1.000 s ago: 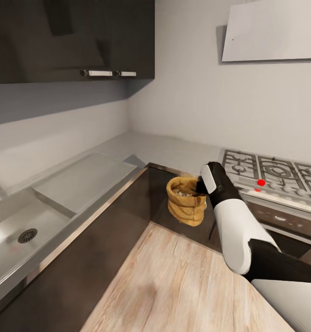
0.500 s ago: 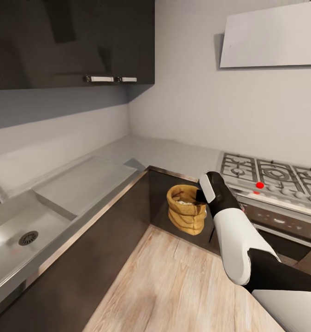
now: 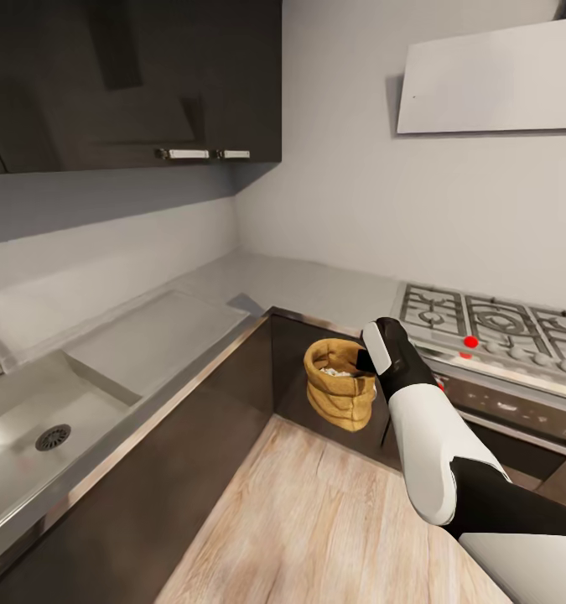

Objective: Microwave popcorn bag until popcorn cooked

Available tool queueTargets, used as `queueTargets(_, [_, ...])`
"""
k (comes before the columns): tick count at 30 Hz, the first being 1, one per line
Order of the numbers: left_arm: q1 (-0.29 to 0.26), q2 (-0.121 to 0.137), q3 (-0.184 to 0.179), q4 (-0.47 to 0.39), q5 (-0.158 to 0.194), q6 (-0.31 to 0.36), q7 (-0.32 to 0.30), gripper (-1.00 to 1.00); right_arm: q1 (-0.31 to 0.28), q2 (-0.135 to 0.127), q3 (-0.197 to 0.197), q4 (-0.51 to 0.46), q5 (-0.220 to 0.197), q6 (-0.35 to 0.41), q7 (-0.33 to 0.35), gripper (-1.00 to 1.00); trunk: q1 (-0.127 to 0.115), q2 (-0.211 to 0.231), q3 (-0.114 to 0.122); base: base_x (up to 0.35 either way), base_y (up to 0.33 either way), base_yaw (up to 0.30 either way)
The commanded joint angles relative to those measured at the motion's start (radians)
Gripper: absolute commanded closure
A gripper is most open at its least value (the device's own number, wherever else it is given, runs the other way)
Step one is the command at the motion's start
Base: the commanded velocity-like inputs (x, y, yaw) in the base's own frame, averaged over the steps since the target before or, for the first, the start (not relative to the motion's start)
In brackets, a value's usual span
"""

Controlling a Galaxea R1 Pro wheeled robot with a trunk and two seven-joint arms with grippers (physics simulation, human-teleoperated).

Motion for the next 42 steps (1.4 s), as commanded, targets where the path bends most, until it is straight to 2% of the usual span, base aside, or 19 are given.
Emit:
queueTargets(1, [0.000,0.000,0.002,0.000,0.004,-0.002,0.000,-1.00,-0.001,0.001,-0.003,-0.001,-0.010,0.000,-0.010,1.00,0.000,-0.001,0.001,0.000,0.000,0.000])
queueTargets(17, [0.000,0.003,0.002,-0.001,0.007,-0.002,0.005,-1.00,-0.001,0.001,-0.003,-0.001,-0.012,0.000,-0.012,1.00,0.000,-0.001,0.026,0.000,0.000,0.000])
queueTargets(21, [0.000,0.004,0.002,-0.001,0.039,-0.002,0.006,-1.00,-0.001,0.001,-0.003,-0.001,-0.013,0.000,-0.011,1.00,0.000,-0.001,0.033,0.000,0.000,0.000])
queueTargets(27, [0.000,0.006,0.002,-0.002,0.050,-0.002,0.006,-1.00,-0.001,0.001,-0.003,-0.001,-0.011,0.000,-0.011,1.00,0.000,-0.001,0.042,0.000,0.000,0.000])
queueTargets(42, [0.000,0.004,0.002,-0.001,0.050,-0.002,0.006,-1.00,-0.001,0.001,-0.005,-0.012,-0.012,0.007,-0.010,1.00,0.000,-0.001,0.043,0.000,0.000,0.000])
